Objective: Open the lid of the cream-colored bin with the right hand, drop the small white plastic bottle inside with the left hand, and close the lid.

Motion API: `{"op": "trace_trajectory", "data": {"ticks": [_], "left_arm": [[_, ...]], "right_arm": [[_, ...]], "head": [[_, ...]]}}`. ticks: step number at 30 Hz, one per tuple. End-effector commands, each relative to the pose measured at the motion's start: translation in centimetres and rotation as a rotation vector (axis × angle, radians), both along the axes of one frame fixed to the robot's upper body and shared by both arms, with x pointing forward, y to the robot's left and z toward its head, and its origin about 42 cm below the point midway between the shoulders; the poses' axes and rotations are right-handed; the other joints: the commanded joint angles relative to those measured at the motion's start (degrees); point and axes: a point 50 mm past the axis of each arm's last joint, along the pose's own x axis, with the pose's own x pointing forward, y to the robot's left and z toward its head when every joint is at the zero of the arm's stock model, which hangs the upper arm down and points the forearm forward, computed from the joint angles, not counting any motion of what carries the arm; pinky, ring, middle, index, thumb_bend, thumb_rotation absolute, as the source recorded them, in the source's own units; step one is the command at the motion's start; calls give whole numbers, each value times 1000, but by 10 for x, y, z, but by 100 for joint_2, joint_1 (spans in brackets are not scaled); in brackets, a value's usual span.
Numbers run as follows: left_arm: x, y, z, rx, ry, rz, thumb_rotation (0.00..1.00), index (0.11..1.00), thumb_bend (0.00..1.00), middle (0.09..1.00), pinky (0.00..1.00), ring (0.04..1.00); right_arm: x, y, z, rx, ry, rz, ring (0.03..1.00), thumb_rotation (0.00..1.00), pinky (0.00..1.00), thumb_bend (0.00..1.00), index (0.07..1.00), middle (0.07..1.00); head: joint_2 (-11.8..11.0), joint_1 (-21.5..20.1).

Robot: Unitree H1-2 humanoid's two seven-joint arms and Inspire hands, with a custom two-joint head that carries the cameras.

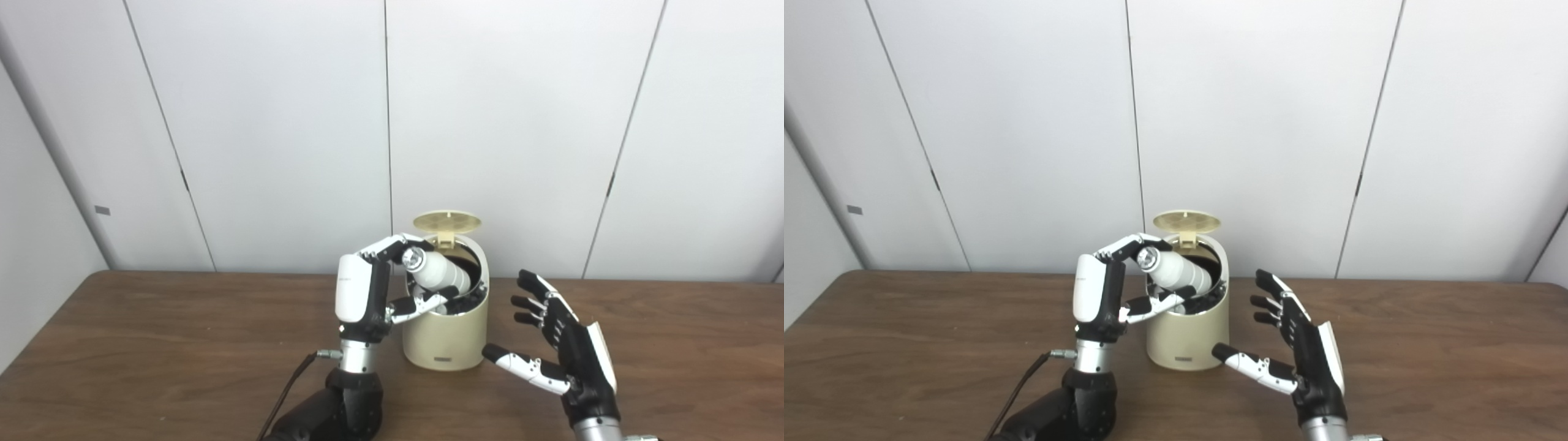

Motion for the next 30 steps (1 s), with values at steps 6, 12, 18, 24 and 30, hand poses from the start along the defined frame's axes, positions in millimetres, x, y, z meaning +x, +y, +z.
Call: {"op": "trace_trajectory", "data": {"ticks": [6,12,18,24,30], "left_arm": [[9,-2,17,28,-8,-26,58,499,521,651,520,589],[9,0,19,24,-2,-29,59,499,522,651,511,585],[10,1,19,31,-10,-21,61,499,522,648,504,582],[9,2,21,24,-6,-27,69,589,665,654,519,595],[8,3,22,1,6,-35,116,731,849,708,540,636]], "right_arm": [[4,4,16,14,-64,12,789,290,712,762,837,856],[5,4,16,6,-65,13,778,289,710,761,837,854],[5,4,15,12,-63,14,780,272,710,762,836,856],[6,4,15,2,-62,12,773,272,707,764,835,855],[7,4,15,10,-65,14,772,255,700,764,827,851]], "head": [[12,26],[11,37],[1,58],[-9,77],[-10,83]]}}
